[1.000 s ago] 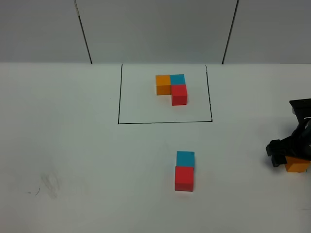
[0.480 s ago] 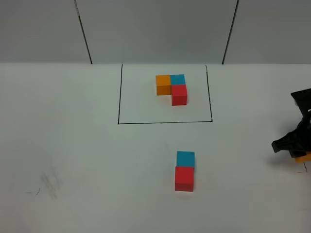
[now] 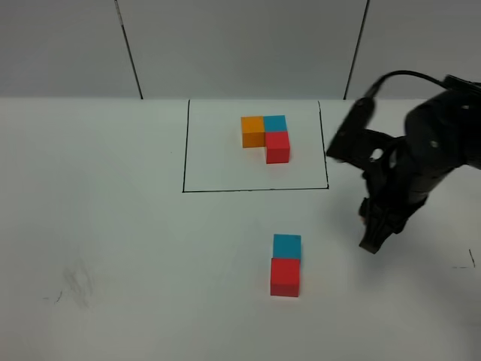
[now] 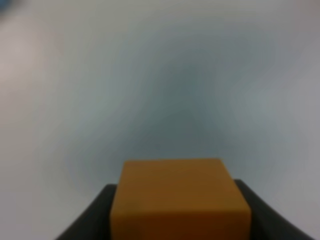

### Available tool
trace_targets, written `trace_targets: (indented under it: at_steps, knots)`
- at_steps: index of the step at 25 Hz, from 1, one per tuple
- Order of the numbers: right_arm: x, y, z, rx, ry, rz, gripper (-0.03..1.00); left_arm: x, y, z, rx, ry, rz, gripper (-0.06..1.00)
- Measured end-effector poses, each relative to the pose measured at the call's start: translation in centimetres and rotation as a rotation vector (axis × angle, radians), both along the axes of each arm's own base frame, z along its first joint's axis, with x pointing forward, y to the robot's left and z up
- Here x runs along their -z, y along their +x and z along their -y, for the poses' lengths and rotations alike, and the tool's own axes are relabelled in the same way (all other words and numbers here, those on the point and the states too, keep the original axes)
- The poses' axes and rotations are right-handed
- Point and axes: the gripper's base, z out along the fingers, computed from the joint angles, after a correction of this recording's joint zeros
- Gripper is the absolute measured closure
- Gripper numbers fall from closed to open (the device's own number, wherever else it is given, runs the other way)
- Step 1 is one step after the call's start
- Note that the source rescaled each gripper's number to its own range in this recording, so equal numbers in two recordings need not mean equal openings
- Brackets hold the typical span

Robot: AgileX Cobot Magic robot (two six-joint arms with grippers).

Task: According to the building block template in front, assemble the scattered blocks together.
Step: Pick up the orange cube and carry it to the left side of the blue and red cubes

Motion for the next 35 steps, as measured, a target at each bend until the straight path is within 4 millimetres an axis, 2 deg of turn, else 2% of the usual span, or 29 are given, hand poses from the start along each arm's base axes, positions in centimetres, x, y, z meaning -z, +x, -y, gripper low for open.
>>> trace_targets:
  at_steps: [3,8,12,15,19,26,35]
  knots:
    - [0.0,0.4,-4.2,-0.173,-0.026,-0.016,0.75,0.0,0.0,0.0,0.0,0.0,0.0,0.28]
    - [-0.1,1.0,-11.0,-0.329,-0.015,-0.034,0.75,0.0,0.0,0.0,0.0,0.0,0.0,0.28]
    - [-0.1,1.7,-14.9,-0.43,-0.017,-0.058,0.75,0.0,0.0,0.0,0.0,0.0,0.0,0.28]
    - [0.4,2.0,-16.8,-0.47,-0.019,-0.062,0.75,0.0,0.0,0.0,0.0,0.0,0.0,0.28]
    - [1.9,2.1,-17.9,-0.478,-0.013,-0.095,0.75,0.0,0.0,0.0,0.0,0.0,0.0,0.28]
    - [4.8,2.5,-18.3,-0.463,-0.039,-0.142,0.75,0.0,0.0,0.0,0.0,0.0,0.0,0.28]
    - [7.0,2.0,-17.5,-0.421,-0.074,-0.171,0.75,0.0,0.0,0.0,0.0,-0.001,0.0,0.28]
